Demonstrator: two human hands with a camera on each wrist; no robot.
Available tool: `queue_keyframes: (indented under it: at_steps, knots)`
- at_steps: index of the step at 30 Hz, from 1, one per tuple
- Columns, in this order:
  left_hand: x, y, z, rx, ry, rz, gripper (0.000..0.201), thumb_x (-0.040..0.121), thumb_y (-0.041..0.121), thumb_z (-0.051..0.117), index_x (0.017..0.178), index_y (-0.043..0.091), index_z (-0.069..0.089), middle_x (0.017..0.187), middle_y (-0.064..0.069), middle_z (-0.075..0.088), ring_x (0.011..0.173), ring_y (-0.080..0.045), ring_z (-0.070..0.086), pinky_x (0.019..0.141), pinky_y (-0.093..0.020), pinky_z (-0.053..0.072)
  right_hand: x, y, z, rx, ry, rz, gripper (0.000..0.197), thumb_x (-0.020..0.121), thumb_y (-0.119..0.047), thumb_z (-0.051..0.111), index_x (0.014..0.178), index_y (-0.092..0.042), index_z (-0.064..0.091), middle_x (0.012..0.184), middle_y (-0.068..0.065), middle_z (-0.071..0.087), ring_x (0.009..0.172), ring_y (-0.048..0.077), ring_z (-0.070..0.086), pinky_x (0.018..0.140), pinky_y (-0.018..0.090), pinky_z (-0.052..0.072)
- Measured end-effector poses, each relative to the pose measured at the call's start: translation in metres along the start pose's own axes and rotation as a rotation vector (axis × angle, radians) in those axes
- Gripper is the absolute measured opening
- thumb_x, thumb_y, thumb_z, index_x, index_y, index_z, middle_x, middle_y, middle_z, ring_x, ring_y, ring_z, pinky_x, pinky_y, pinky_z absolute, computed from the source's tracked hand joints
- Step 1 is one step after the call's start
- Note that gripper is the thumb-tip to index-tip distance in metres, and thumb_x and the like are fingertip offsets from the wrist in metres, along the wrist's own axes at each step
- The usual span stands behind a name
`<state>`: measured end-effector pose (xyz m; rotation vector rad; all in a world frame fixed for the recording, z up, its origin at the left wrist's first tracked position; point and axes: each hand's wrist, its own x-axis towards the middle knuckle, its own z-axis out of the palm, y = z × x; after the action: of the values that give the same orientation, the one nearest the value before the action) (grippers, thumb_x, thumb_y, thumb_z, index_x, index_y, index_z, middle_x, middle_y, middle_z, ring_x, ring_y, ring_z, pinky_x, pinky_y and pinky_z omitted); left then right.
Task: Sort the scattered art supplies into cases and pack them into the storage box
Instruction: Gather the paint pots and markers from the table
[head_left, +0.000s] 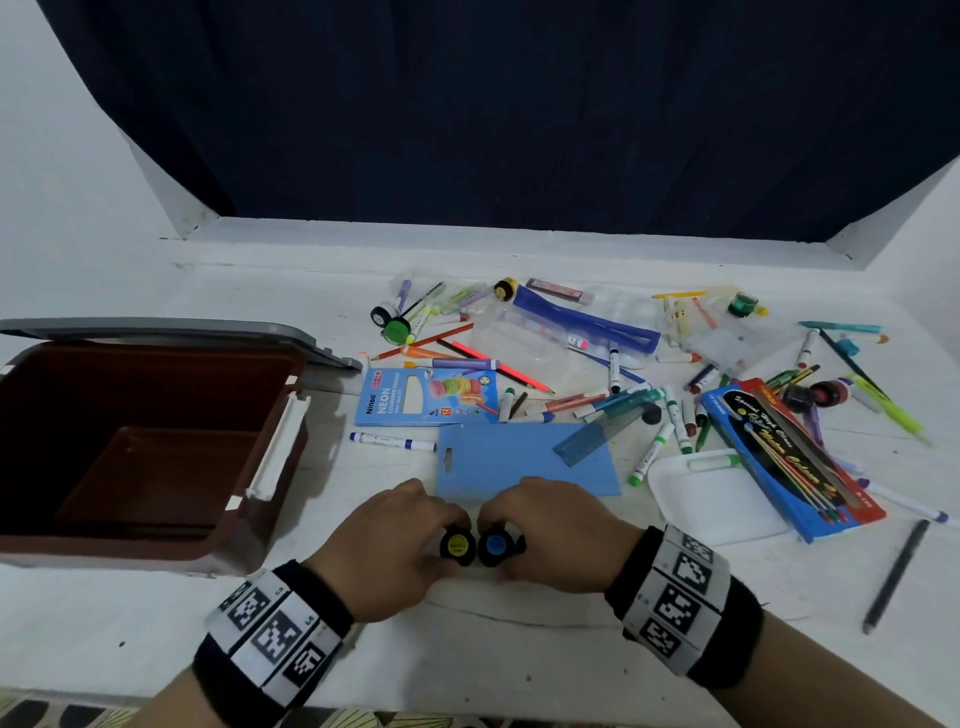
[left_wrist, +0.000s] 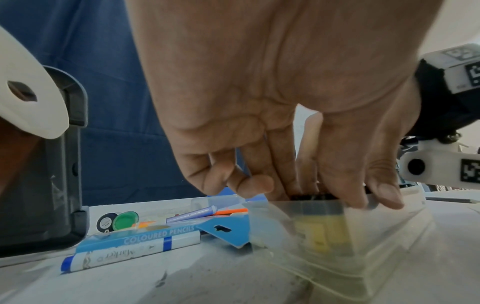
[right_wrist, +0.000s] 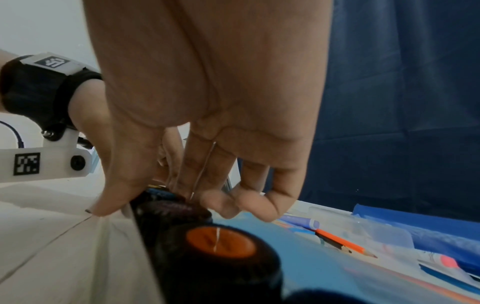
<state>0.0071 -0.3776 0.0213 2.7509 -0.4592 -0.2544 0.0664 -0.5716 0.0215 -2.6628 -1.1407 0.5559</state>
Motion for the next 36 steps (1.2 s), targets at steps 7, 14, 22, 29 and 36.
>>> queue_keyframes:
  at_steps: [7, 14, 22, 29, 36]
  knots:
    - [0.0, 0.003, 0.001, -0.01, -0.026, -0.065, 0.034, 0.091, 0.043, 0.065, 0.124, 0.035, 0.06, 0.111, 0.009, 0.06, 0.106, -0.007, 0.045, 0.09, -0.026, 0.044, 0.002, 0.001, 0.001, -0.028, -0.009, -0.032, 0.03, 0.083, -0.04, 0.074, 0.107, -0.023, 0.068, 0.103, -0.001, 0.066, 0.096, 0.021, 0.056, 0.073, 0.034, 0.043]
    - [0.0, 0.003, 0.001, -0.053, -0.013, -0.114, 0.047, 0.088, 0.043, 0.07, 0.132, 0.038, 0.055, 0.12, 0.01, 0.055, 0.113, -0.005, 0.046, 0.093, -0.017, 0.038, -0.004, 0.018, 0.0, 0.207, -0.017, -0.044, 0.047, 0.08, -0.042, 0.078, 0.122, -0.025, 0.064, 0.113, -0.005, 0.068, 0.099, 0.014, 0.06, 0.083, 0.032, 0.049]
    - [0.017, 0.047, -0.008, -0.213, 0.199, -0.019, 0.02, 0.088, 0.057, 0.059, 0.105, 0.049, 0.052, 0.076, 0.018, 0.06, 0.081, 0.002, 0.054, 0.067, -0.014, 0.04, -0.054, 0.054, -0.016, 0.531, 0.5, -0.015, 0.022, 0.091, -0.029, 0.07, 0.111, -0.021, 0.069, 0.095, -0.01, 0.069, 0.085, 0.004, 0.063, 0.071, 0.013, 0.046]
    - [0.074, 0.13, -0.005, -0.471, 0.352, 0.044, 0.019, 0.087, 0.051, 0.058, 0.096, 0.035, 0.061, 0.068, 0.004, 0.057, 0.068, -0.015, 0.053, 0.068, -0.023, 0.043, -0.133, 0.13, -0.032, 0.864, 0.873, 0.137, 0.015, 0.091, -0.01, 0.069, 0.098, -0.023, 0.071, 0.08, -0.001, 0.07, 0.069, 0.019, 0.066, 0.067, 0.03, 0.054]
    - [0.157, 0.215, 0.005, -0.438, 0.372, 0.099, 0.018, 0.088, 0.052, 0.064, 0.098, 0.037, 0.062, 0.08, 0.012, 0.061, 0.077, -0.011, 0.058, 0.071, -0.023, 0.046, -0.215, 0.267, -0.06, 0.682, 0.876, 0.281, 0.019, 0.091, -0.011, 0.068, 0.094, -0.029, 0.069, 0.079, -0.006, 0.071, 0.069, 0.016, 0.067, 0.064, 0.03, 0.054]
